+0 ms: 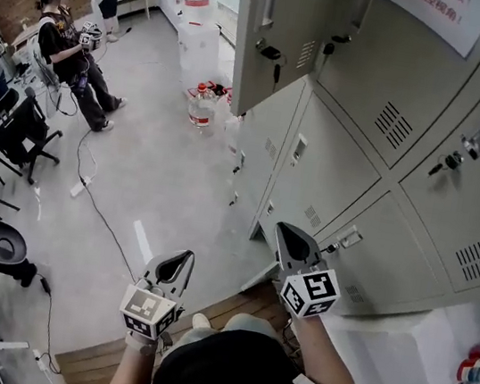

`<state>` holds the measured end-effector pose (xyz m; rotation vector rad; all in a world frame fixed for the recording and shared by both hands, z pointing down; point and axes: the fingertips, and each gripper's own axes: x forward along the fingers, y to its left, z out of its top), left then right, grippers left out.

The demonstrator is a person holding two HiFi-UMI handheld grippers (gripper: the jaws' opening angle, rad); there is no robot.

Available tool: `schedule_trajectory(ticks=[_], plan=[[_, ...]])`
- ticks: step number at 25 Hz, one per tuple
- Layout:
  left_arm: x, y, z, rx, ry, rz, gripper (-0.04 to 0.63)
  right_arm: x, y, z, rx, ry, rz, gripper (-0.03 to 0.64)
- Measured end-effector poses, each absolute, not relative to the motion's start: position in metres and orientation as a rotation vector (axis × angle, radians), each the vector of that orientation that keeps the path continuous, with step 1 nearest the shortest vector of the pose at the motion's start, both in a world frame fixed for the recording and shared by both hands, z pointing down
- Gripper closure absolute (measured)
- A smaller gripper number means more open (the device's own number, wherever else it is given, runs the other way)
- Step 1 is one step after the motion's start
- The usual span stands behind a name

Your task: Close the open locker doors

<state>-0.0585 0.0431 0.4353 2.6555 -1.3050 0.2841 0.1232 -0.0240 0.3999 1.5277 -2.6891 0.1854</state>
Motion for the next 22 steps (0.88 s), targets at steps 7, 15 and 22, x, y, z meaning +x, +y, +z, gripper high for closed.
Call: schedule_trajectory(ticks=[7, 15, 22], plan=[[-0.113, 0.013, 0.420, 2.706, -1.283, 0.242, 0.575, 0.073, -0.059, 0.331, 1.549, -2.791, -0.032, 0.586], [-0.150, -0.009, 0.412, 2.708, -1.282, 0.210, 0.575, 0.035, -0.102, 0.265, 1.557, -2.812, -0.200, 0.523], [-0.166, -0.031, 0.413, 2.678, -1.323, 0.189, 0.575, 0.028, -0.142, 0.229, 1.637, -2.830, -0.311, 0.465]])
